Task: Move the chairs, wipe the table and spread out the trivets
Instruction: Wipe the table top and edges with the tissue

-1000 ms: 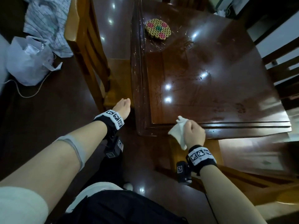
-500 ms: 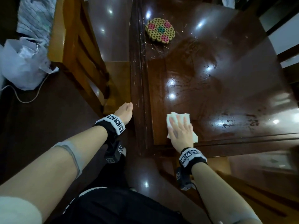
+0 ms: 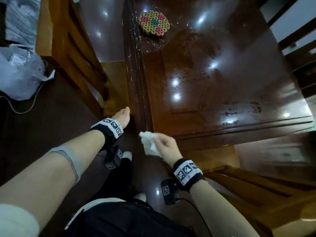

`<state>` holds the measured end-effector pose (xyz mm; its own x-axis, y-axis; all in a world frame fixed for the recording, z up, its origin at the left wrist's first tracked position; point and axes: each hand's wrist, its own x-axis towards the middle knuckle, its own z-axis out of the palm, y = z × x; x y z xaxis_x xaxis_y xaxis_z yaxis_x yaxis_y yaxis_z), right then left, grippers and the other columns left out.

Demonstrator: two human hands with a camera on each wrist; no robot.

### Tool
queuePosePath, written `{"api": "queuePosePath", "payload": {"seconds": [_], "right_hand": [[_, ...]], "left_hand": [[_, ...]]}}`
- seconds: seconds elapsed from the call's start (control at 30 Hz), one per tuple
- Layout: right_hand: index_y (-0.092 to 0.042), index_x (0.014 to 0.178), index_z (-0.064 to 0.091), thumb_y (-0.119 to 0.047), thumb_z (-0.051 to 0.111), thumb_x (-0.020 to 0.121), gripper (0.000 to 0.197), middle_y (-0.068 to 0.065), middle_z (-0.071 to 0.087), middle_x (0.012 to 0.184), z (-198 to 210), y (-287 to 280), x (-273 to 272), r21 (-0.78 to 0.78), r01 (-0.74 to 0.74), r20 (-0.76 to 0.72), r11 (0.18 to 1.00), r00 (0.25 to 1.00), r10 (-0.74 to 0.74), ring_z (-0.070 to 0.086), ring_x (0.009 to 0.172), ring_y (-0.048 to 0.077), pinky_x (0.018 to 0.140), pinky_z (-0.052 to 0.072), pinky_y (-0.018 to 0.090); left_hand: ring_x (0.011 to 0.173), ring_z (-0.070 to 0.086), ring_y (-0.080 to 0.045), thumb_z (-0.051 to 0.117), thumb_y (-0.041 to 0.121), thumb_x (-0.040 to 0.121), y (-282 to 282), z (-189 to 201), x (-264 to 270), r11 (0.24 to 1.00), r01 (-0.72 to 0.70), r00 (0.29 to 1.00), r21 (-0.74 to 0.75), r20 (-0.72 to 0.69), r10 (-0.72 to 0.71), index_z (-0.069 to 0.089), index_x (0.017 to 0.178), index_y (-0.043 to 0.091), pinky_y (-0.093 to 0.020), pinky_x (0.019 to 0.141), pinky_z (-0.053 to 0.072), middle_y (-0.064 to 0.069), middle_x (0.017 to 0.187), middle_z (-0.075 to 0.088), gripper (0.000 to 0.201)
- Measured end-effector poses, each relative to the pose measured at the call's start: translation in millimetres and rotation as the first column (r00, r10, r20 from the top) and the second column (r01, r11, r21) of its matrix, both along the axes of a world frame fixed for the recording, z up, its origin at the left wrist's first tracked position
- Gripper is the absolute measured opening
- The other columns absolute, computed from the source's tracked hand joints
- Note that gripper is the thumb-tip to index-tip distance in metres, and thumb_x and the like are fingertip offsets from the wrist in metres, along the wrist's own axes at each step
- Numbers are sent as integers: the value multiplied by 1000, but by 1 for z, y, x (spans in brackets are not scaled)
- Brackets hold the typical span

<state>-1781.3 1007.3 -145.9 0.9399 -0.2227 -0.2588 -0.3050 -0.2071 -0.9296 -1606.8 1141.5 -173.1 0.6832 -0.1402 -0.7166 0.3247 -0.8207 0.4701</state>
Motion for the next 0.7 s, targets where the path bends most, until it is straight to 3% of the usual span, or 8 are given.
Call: {"api": "queuePosePath", "payload": {"seconds": [0.07, 0.13, 0.2, 0.27, 0.33, 0.37, 0.53, 0.7], "right_hand": [[-17, 87, 68, -9, 51, 98, 21, -17, 60, 71, 4, -18, -7, -29, 240, 62, 970, 969, -238, 54, 64, -3, 63, 43, 18], [-24, 69, 59, -11, 50, 98, 33, -17, 49, 59, 10, -41, -13, -87, 456, 127, 886, 887, -444, 43, 55, -1, 56, 37, 19], [-29, 74, 60, -22, 48, 100, 30, -17, 53, 67, 15, -64, -17, -156, 620, 133, 769, 785, -605, 49, 62, -1, 61, 40, 22], [-30, 105, 67, -32, 42, 102, 26, -13, 65, 102, 13, -88, -19, -223, 696, 90, 683, 712, -696, 59, 97, 3, 83, 44, 22], [-37, 137, 50, -43, 33, 102, 39, -13, 46, 144, -1, -114, -20, -347, 644, 63, 682, 741, -669, 40, 133, 5, 109, 32, 25], [-43, 142, 40, -48, 28, 101, 42, -11, 36, 152, -10, -126, -18, -422, 590, 19, 688, 765, -644, 32, 140, 10, 114, 28, 31], [-23, 147, 34, -33, 30, 103, 45, 12, 22, 157, -36, -128, 1, -680, 181, -264, 711, 844, -467, 22, 142, 37, 112, 29, 50], [-29, 145, 41, -33, 32, 104, 42, 1, 23, 159, -32, -61, 1, -701, 18, -242, 713, 935, -261, 21, 145, 29, 115, 23, 53]], "left_hand": [[144, 24, -28, 9, 44, 104, -3, 2, -2, 1000, 1, 1000, 0, -11, -1, 25, 151, 12, -38, 116, 16, -9, 157, 25, 59], [144, 24, -29, 9, 43, 103, -7, 4, -3, 1000, 10, 1000, 1, -11, -10, 25, 151, 12, -38, 116, 16, -10, 157, 26, 59], [143, 25, -29, 9, 44, 103, -12, 5, -4, 1000, 15, 1000, -8, -5, -15, 26, 150, 12, -38, 116, 16, -10, 156, 26, 59], [143, 25, -29, 10, 43, 103, -16, 6, -2, 1000, 18, 1000, -24, -5, -18, 26, 150, 13, -38, 115, 17, -9, 156, 27, 58], [143, 26, -29, 10, 43, 104, -18, 5, 0, 999, 15, 1000, -40, -11, -16, 26, 150, 13, -38, 115, 18, -9, 156, 27, 58], [143, 27, -29, 10, 44, 103, -19, 4, 2, 999, 14, 1000, -46, -12, -14, 26, 150, 14, -37, 114, 19, -9, 156, 28, 58], [143, 26, -27, 10, 43, 103, -13, -5, 10, 998, -2, 1000, -67, -20, 0, 26, 150, 13, -37, 115, 18, -8, 156, 28, 58], [143, 26, -28, 10, 44, 103, -2, -11, 13, 999, -21, 999, -48, -29, 20, 25, 151, 15, -37, 114, 18, -7, 156, 27, 58]]}}
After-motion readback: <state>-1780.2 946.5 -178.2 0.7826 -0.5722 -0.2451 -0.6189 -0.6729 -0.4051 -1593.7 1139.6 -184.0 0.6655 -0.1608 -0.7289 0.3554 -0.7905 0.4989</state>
